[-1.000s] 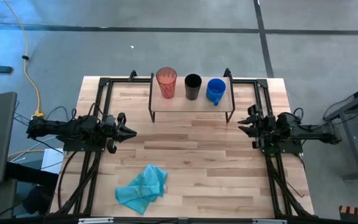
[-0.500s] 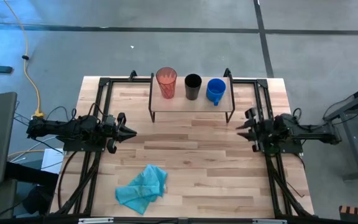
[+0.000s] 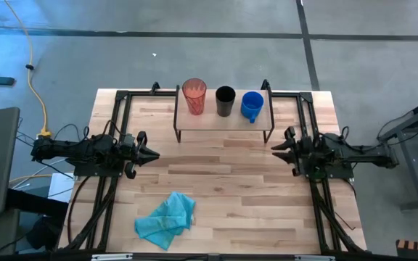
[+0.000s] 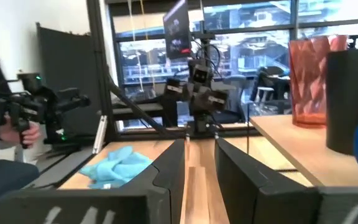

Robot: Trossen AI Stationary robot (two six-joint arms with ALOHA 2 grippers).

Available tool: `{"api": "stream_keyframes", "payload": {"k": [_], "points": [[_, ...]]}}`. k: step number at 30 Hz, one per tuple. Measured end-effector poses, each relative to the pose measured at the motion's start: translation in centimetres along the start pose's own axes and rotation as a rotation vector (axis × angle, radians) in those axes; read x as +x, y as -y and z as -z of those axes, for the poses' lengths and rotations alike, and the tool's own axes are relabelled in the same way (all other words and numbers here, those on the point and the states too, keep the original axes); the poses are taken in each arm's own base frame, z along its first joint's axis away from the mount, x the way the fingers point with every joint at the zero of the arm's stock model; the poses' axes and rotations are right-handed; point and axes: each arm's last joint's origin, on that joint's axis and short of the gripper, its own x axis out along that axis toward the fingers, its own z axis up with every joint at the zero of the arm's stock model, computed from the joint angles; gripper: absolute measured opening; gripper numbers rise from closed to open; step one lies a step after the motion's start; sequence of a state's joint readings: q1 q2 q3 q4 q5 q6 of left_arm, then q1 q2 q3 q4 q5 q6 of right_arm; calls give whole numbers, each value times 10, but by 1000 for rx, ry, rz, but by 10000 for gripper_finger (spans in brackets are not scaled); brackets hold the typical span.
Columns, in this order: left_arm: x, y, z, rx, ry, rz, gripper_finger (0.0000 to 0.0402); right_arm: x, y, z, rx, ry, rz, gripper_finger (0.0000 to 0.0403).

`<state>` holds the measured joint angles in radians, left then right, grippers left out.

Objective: Stack small to large cups/mugs on shelf
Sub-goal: Return to Home Position

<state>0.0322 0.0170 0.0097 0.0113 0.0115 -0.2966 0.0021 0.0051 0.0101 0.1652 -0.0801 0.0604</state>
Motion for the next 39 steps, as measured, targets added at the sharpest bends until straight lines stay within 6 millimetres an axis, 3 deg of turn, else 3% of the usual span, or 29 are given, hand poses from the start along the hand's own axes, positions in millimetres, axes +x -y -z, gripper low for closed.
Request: {"api": "stream_keyframes", "payload": {"k": [9,16,39], "points": [[0,0,0,-26,-1,3,33,0,2,2,-37,-21,70,80],[0,0,0,-26,-1,3,33,-1,5,12,31,-112,157,80],[0,0,0,-26,-1,3,33,-1,5,14,61,-133,141,80]]}}
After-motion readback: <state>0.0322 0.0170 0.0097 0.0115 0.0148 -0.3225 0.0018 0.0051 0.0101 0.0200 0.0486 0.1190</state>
